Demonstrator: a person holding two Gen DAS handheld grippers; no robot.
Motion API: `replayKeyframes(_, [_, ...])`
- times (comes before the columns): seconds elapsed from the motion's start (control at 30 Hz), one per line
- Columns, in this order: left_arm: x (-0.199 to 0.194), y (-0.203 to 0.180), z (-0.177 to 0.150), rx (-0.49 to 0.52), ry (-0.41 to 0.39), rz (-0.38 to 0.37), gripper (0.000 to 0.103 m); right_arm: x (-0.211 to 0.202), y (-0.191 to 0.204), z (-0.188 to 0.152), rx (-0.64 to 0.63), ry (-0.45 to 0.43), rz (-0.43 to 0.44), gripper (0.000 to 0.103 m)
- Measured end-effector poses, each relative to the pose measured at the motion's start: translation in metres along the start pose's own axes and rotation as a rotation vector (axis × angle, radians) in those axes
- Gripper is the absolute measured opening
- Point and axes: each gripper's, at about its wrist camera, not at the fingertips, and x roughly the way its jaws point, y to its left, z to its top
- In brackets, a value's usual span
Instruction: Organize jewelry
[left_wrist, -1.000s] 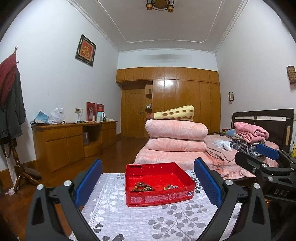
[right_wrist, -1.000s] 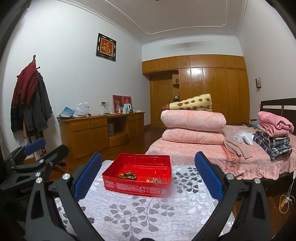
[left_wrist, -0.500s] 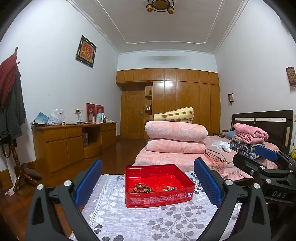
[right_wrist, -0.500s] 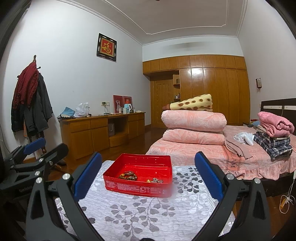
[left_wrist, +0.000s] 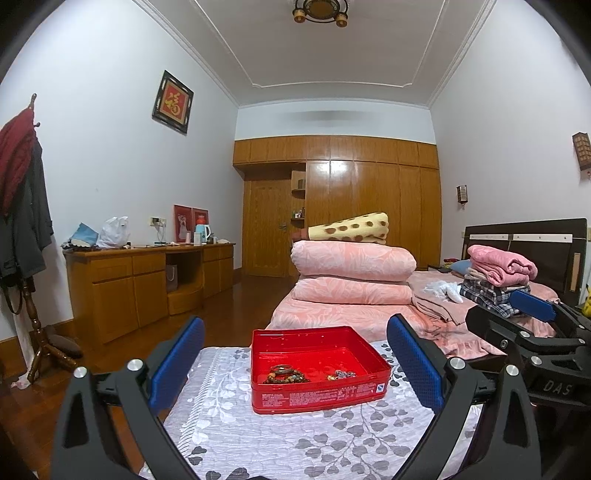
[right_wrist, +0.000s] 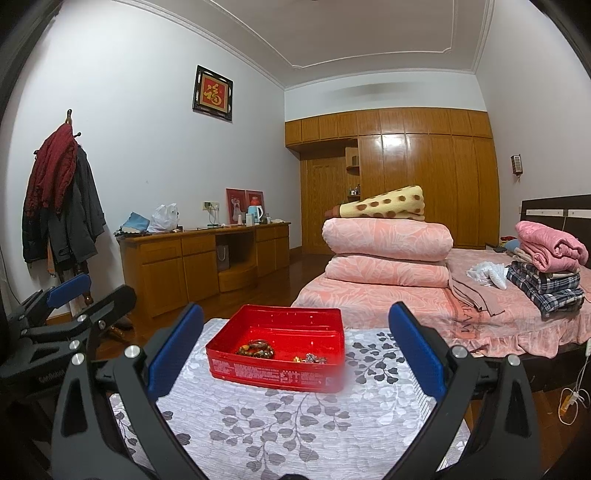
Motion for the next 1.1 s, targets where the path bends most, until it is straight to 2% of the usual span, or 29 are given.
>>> replayKeyframes(1.1, [0.003, 0.0004, -0.0029, 0.004, 0.011, 0.011, 0.097, 0.0015, 0.0015, -0.0004, 0.001, 0.003, -0.001, 0.097])
